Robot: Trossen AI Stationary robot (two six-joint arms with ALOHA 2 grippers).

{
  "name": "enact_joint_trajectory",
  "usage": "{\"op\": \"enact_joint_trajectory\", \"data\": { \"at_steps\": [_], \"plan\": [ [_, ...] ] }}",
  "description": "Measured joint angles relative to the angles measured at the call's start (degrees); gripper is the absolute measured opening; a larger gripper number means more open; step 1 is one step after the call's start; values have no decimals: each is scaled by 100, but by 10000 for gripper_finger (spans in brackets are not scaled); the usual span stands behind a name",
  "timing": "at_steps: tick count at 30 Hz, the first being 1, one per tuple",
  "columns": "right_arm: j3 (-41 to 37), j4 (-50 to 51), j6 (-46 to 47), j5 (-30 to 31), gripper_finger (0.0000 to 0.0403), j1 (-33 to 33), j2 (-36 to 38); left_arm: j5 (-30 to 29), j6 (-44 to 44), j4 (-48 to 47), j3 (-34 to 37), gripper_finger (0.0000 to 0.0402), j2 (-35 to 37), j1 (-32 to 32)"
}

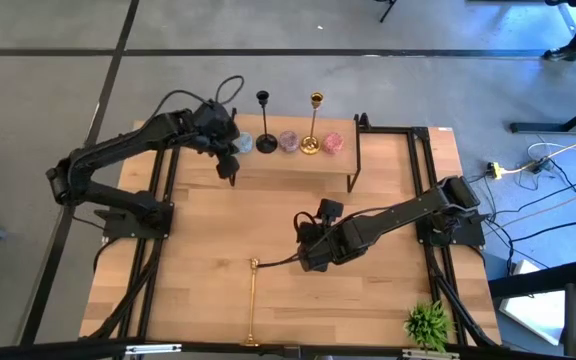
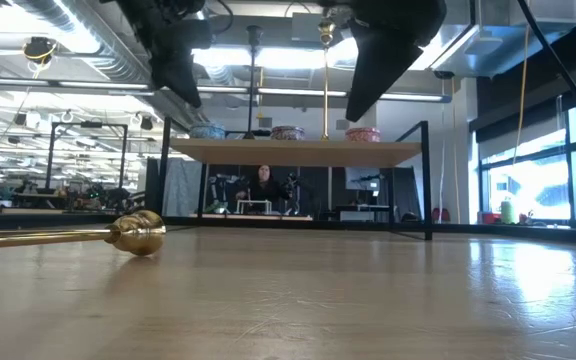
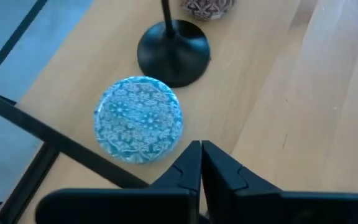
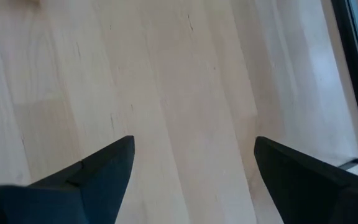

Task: Pick & Place candle stick holders
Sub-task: Put the blue scented candle on the shelf

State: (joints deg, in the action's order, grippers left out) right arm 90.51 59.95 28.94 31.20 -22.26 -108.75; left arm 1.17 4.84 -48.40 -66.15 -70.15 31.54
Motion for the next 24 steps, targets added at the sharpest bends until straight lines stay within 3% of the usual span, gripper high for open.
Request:
{"op": "enact_joint_trajectory", "data": {
  "at_steps": [10,19,24],
  "plan": [
    [-836,-289,483,-82,334,-276,2,-169,146,-203,0,2,-120,-125],
    [-1697,-1420,788,-874,334,-992,2,-723,326,-228,0,2,-201,-532],
    [-1711,-1716,1178,-52,334,-1543,2,-881,279,-214,0,2,-201,-633]
  ]
}}
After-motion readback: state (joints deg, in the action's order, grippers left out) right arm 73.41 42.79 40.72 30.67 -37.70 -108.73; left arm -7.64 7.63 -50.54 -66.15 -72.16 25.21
